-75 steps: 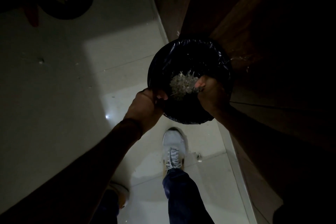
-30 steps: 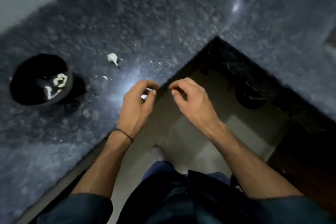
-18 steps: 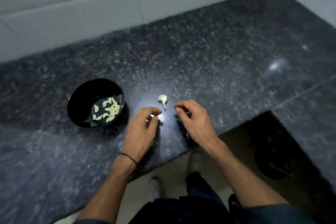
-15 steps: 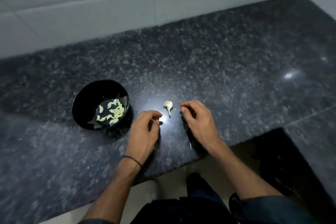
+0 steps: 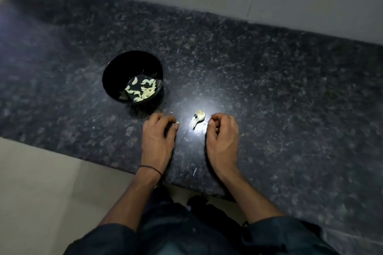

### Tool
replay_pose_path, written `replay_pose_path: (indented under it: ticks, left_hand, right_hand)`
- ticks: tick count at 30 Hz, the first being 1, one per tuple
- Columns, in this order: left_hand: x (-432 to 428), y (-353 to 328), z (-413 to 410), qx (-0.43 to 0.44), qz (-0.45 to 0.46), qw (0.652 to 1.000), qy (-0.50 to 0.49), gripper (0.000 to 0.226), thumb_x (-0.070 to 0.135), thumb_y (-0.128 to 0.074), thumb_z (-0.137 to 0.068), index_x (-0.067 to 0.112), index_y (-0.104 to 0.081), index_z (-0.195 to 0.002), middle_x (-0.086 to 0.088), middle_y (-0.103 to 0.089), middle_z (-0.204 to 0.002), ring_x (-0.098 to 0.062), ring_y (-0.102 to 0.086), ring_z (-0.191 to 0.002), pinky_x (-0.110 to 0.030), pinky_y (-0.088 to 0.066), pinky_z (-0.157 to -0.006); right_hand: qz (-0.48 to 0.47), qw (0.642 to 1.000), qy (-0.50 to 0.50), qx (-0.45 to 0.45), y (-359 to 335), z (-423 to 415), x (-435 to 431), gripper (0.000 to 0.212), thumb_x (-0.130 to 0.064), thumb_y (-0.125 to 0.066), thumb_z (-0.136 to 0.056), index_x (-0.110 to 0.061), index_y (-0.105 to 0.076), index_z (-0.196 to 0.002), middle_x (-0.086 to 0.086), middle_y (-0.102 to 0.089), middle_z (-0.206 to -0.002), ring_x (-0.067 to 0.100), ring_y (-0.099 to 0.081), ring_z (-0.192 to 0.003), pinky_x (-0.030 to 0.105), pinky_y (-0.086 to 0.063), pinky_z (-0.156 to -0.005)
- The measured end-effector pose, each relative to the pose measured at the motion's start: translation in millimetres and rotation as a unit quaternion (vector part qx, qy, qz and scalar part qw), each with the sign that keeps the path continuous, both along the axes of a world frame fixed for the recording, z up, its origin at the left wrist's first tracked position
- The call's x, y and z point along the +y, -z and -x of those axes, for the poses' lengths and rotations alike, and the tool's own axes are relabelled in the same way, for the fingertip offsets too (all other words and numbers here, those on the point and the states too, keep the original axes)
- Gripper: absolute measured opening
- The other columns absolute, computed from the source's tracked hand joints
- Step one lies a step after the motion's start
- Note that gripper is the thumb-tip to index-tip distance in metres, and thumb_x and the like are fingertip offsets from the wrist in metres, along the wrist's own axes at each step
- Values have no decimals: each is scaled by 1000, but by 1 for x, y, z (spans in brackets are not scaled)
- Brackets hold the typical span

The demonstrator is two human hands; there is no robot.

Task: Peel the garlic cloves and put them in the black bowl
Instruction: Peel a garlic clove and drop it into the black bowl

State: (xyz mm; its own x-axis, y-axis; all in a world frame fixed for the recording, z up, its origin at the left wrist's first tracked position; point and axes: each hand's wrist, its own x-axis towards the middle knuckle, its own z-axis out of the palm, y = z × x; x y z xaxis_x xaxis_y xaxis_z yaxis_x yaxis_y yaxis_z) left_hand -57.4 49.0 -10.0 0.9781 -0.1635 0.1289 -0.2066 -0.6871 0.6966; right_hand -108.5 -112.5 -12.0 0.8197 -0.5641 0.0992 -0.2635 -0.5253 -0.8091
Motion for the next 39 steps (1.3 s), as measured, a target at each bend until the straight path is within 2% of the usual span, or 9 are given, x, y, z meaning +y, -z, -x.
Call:
replay_pose_path:
  ticks: [5, 9, 14, 17, 21, 25, 30, 36, 39]
  left_hand:
    - [-7, -1, -3, -3, 7, 1000, -23, 5, 18, -70, -92, 14, -67, -93, 1, -55, -97, -23, -55, -91, -42, -49, -83]
    - [-5, -2, -6, -53, -45, 997, 26, 2, 12, -64, -95, 11, -64, -93, -4, -55, -97, -23, -50, -87, -34, -41, -80]
    - [-7, -6, -10, -70, -93, 992, 38, 9, 7, -58, -96, 11, -58, -88, -6, -54, -92, -22, -42, -83, -39, -40, -74]
    - [-6, -21, -13, -55, -46, 997, 17, 11, 7, -54, -98, 10, -55, -87, -6, -53, -88, -22, -44, -82, -41, -40, -71]
    - [5, -52, -29, -95, 23, 995, 12, 8, 7, -55, -98, 9, -56, -90, -5, -57, -87, -24, -49, -83, -38, -41, -73]
    - [25, -66, -61, -154, -63, 986, 0, 3, 9, -61, -93, 8, -59, -95, -10, -60, -93, -28, -51, -89, -37, -41, -75]
    - [38, -65, -89, -116, -108, 987, -12, 5, 11, -61, -92, 8, -61, -96, -13, -64, -92, -33, -52, -91, -46, -46, -71]
    - [36, -70, -86, -148, -61, 985, 61, 7, 8, -62, -92, 7, -63, -98, -12, -63, -98, -31, -51, -91, -42, -43, -77]
    - [21, -70, -75, -152, -11, 981, 124, 6, 7, -61, -92, 8, -64, -97, -8, -63, -98, -27, -52, -90, -38, -42, -80]
  right_hand:
    - [14, 1000, -12, -13, 1, 2, -1, 10, -17, -54, -100, -17, -60, -108, -10, -51, -101, 12, -51, -94, 27, -44, -82]
    - [19, 1000, -11, -10, 1, 2, -1, 9, -17, -54, -101, -18, -60, -108, -11, -50, -101, 12, -50, -95, 23, -40, -83]
    - [32, 999, -7, -3, 1, 2, 1, 9, -19, -52, -102, -18, -59, -108, -8, -52, -102, 11, -49, -97, 21, -39, -83]
    - [51, 999, -3, -1, 2, 2, 3, 11, -17, -52, -101, -15, -60, -109, -5, -54, -103, 13, -50, -98, 25, -41, -84]
    - [64, 998, 1, 2, 3, 0, 5, 11, -13, -54, -100, -13, -61, -108, -3, -54, -102, 15, -50, -98, 22, -36, -84]
    - [79, 997, 7, 21, 2, 0, 6, 10, -12, -54, -100, -13, -60, -107, -5, -52, -98, 14, -48, -95, 19, -32, -81]
    - [95, 995, 12, 25, -2, 0, 8, 10, -7, -56, -97, -13, -61, -103, -7, -50, -96, 15, -48, -93, 19, -31, -80]
    - [22, 999, 42, 3, -6, -3, 7, 12, -16, -55, -102, -16, -62, -92, -8, -55, -88, 14, -54, -87, 28, -42, -79]
    - [-18, 997, 75, 4, -17, -11, 12, 14, -24, -58, -101, -18, -66, -93, -7, -59, -89, 8, -57, -85, 26, -44, -78]
